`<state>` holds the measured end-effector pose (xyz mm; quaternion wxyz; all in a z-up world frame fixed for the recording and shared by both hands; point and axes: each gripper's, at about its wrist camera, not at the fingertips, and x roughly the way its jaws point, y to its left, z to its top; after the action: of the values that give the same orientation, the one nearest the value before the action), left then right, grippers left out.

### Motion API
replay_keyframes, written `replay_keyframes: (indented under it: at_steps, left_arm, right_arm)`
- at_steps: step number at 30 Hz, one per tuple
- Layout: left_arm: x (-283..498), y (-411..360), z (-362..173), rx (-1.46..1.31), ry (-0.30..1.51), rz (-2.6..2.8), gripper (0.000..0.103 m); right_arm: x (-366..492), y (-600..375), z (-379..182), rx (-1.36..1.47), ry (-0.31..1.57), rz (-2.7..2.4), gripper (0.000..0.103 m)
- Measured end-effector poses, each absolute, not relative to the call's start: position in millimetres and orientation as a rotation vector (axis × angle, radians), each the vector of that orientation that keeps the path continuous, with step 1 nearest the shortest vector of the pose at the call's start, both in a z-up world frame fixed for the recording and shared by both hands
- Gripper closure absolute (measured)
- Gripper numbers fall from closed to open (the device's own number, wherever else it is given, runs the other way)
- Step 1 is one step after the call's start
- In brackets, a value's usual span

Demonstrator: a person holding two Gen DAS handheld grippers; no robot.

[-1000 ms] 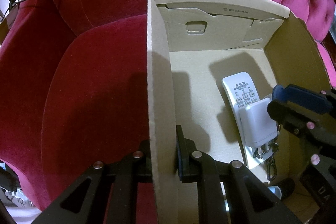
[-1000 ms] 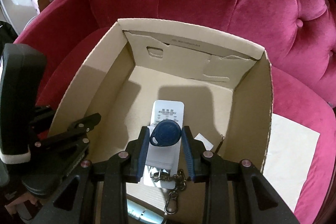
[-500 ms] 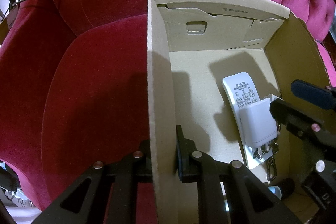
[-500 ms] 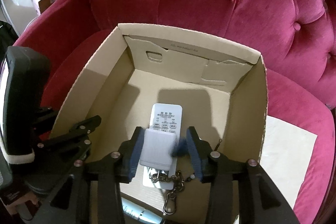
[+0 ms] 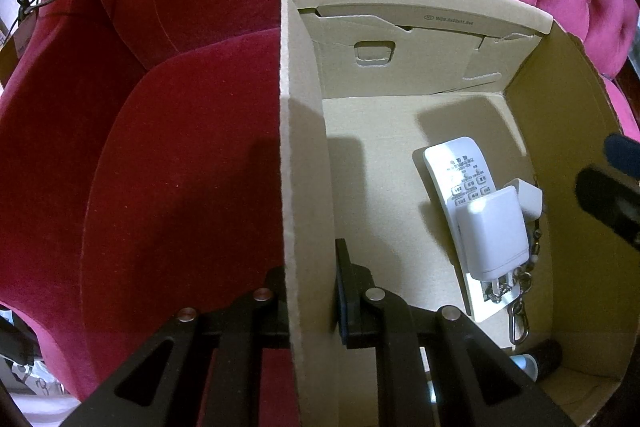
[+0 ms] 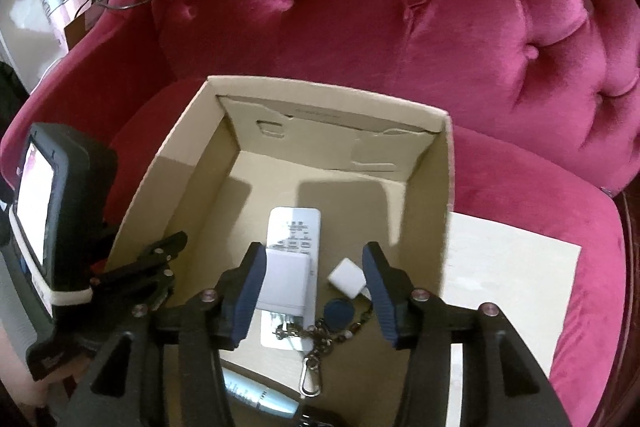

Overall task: Organize rigid objects
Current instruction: 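Lower the key tag beside the keychain and open the right gripper, then release the box with the left gripper while the right gripper withdraws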

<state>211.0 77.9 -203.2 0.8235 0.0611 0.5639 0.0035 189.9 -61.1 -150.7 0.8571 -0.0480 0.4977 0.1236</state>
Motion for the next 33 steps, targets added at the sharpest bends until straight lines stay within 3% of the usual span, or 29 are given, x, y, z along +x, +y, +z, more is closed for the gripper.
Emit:
replay_keyframes:
  at_steps: [17, 27, 30, 33]
  left_arm:
    - [210.2, 74.4, -202.9, 0.136, 1.199, 0.012, 0.088]
    - [209.5, 72.6, -202.5, 0.140, 1.197, 0.015, 0.088]
    - [209.2, 72.0, -202.2, 0.143, 1.197, 0.016, 0.088]
    - [208.6, 71.1, -201.8, 0.148, 1.195, 0.018, 0.088]
  right_arm:
    - [156.8, -102.3, -118.6, -0.071, 1.015, 0.135, 0.039]
    - [139.9, -120.7, -110.9, -0.034, 1.008, 0.071, 0.016]
    - [136.6, -123.7, -113.9, -0.036, 1.013, 0.051, 0.014]
    - [133.9, -127.3, -116.0, -0.026, 1.004, 0.029, 0.000]
